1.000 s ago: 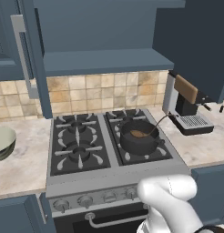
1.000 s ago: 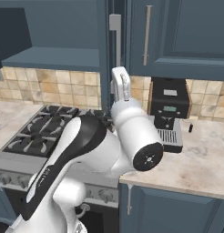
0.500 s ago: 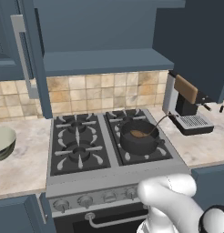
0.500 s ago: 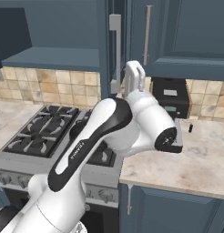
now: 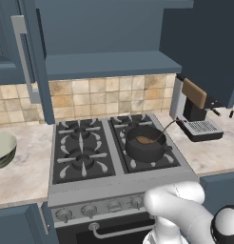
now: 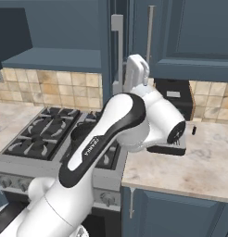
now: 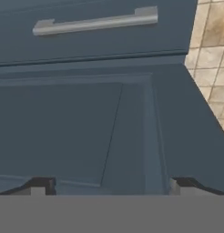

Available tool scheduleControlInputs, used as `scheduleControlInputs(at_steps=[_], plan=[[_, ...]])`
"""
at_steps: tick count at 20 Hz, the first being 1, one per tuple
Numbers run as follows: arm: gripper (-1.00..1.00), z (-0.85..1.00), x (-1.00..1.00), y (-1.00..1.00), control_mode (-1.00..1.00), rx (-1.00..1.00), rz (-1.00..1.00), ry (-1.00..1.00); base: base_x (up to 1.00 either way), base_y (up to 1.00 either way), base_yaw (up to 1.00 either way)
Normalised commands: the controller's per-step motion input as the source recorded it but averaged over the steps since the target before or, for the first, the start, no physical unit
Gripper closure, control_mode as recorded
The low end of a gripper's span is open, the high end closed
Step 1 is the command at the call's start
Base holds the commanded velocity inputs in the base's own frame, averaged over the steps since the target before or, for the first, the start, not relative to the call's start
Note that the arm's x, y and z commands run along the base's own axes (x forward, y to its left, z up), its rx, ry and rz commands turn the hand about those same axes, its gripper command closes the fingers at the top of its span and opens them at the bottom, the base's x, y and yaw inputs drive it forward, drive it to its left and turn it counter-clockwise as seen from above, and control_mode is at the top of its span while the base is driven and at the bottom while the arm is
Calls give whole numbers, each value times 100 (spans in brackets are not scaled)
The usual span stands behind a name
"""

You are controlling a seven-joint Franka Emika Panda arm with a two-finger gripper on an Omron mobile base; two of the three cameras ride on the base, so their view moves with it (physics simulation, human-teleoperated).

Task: Open the cabinet and move the ladle to the pot. Then close the cabinet.

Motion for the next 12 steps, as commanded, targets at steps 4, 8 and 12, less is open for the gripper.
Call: scheduleControlInputs(at_steps=[4,8,12], plan=[[-100,29,0,43,-100,0,12,-5,0,0,0],[-100,26,-4,51,-100,0,12,-4,0,0,0],[-100,16,-6,56,-100,0,12,-3,0,0,0]])
